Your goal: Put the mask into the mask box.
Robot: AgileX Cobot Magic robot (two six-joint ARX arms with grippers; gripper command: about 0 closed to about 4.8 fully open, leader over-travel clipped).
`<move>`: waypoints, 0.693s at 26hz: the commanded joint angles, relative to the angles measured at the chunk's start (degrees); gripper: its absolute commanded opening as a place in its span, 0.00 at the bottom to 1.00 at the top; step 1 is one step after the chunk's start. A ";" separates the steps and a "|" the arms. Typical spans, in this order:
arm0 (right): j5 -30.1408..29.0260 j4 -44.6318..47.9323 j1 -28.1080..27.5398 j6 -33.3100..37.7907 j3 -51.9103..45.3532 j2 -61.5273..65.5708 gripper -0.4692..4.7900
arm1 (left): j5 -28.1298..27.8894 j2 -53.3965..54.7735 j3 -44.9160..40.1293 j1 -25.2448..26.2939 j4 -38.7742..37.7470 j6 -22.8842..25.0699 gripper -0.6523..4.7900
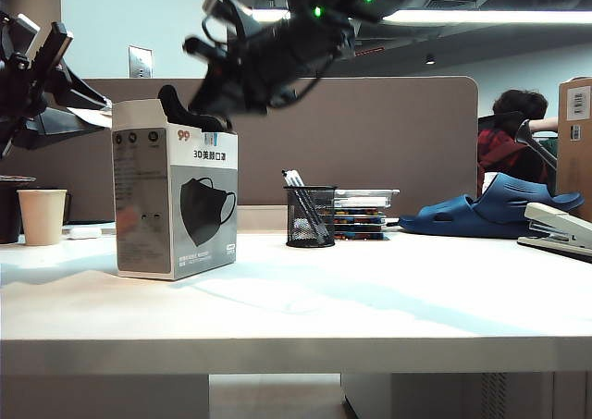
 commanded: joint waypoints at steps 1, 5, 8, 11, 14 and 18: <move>-2.14 1.05 0.04 0.04 2.14 -0.90 0.20 | 0.42 -0.13 0.15 -0.04 0.17 0.20 0.41; -2.56 1.22 0.07 0.04 3.15 -0.94 0.22 | 0.42 -0.13 0.15 -0.04 -0.09 0.20 0.41; -1.36 0.81 0.13 0.07 3.13 -0.22 0.21 | 0.42 -0.13 0.15 -0.04 -0.07 0.20 0.41; -1.31 -0.20 0.61 0.09 3.13 1.70 0.21 | 0.59 -0.13 0.15 -0.04 -0.04 0.13 0.41; -1.36 -2.56 0.76 0.35 3.13 3.61 0.21 | 2.16 -0.13 0.15 -0.04 -0.02 0.15 0.41; -1.38 -4.76 0.55 0.31 3.13 3.65 0.21 | 2.16 -0.13 0.15 -0.04 -0.02 0.15 0.41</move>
